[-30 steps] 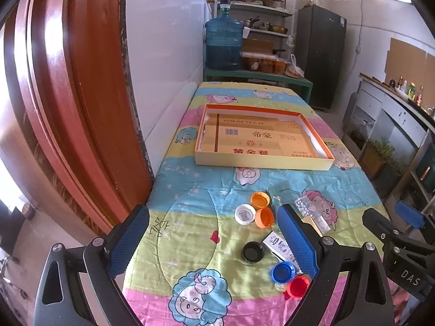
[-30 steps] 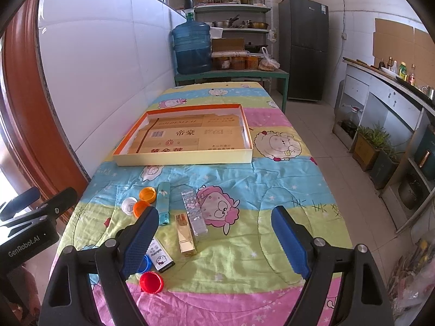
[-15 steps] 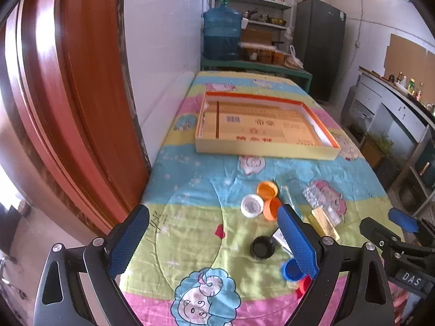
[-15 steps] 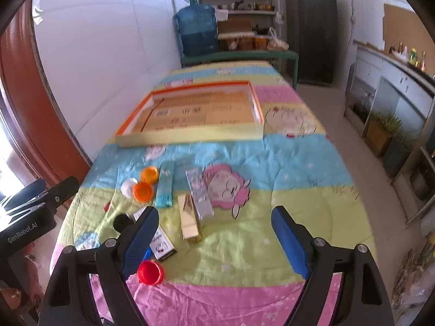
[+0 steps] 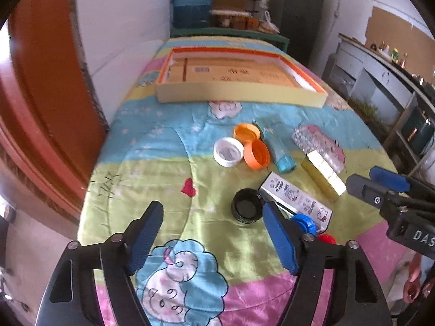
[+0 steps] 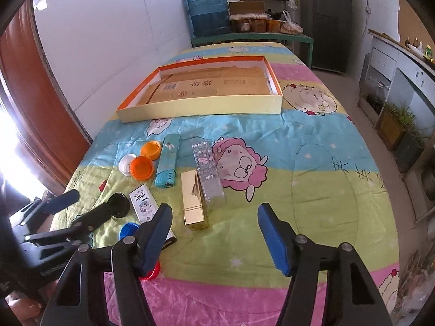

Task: Organize rigid objects
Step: 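Grasp the black cap with the left tool while the right tool grasps the gold tube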

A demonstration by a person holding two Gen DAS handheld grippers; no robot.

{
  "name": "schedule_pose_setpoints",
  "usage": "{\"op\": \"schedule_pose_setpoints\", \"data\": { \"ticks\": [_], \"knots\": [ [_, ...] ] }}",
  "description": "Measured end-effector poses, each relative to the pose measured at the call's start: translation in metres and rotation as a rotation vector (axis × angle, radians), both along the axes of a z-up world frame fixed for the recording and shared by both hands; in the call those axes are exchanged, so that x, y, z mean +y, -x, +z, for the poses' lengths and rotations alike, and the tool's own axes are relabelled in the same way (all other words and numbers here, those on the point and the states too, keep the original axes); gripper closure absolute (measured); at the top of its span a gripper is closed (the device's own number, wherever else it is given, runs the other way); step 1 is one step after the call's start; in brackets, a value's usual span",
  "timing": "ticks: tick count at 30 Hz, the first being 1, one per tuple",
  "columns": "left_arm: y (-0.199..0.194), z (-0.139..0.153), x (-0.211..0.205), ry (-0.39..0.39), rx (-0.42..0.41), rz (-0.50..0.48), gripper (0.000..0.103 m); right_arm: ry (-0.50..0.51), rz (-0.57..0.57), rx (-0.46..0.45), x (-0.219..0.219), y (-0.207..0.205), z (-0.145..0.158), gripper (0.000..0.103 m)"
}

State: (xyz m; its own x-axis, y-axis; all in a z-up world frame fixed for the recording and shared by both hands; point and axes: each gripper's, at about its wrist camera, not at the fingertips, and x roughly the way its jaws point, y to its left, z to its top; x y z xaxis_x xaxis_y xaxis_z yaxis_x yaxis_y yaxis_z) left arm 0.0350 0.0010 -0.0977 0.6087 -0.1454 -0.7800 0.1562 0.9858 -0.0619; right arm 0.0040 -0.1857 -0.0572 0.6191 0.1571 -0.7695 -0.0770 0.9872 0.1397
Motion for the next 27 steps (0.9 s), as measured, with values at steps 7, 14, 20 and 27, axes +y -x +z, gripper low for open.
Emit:
{"op": "schedule_pose_setpoints", "data": {
  "ticks": [7,14,20,27],
  "knots": [
    [-0.011,-0.012,-0.011,0.005,0.035,-0.039,0.027,-0.010,0.005,0.014,-0.002,-0.005,-0.003,0.037],
    [-0.015,-0.013,-0.017,-0.038,-0.007,-0.053,0.050,-0.028,0.027,0.044,0.002,-0.010,-0.011,0.046],
    [-0.020,-0.009,0.003,0.034,-0.007,-0.031,0.073,-0.051,0.069,0.104,0.011,-0.018,-0.022,0.070],
    [-0.022,-0.009,0.007,0.049,-0.010,-0.037,0.073,-0.007,0.106,0.106,0.024,-0.024,-0.024,0.082]
  ]
}}
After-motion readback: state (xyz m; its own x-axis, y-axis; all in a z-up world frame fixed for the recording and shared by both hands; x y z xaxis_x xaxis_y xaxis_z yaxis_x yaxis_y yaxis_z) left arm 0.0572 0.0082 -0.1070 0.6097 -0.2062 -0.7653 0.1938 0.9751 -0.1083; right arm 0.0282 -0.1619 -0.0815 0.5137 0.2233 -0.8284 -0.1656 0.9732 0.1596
